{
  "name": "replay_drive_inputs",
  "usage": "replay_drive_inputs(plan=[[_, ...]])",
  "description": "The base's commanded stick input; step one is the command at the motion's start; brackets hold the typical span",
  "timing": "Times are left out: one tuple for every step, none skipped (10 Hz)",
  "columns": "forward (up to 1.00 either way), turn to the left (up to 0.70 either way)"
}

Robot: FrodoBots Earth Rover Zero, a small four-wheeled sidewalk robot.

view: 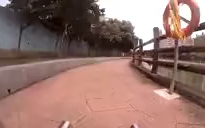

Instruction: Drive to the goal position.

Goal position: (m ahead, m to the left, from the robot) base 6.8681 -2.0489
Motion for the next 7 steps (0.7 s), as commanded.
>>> replay_drive_inputs(plan=[[1.00, 0.00], [1.00, 0.00], [1.00, 0.00], [1.00, 0.00], [1.00, 0.00], [1.00, 0.00], [1.00, 0.00]])
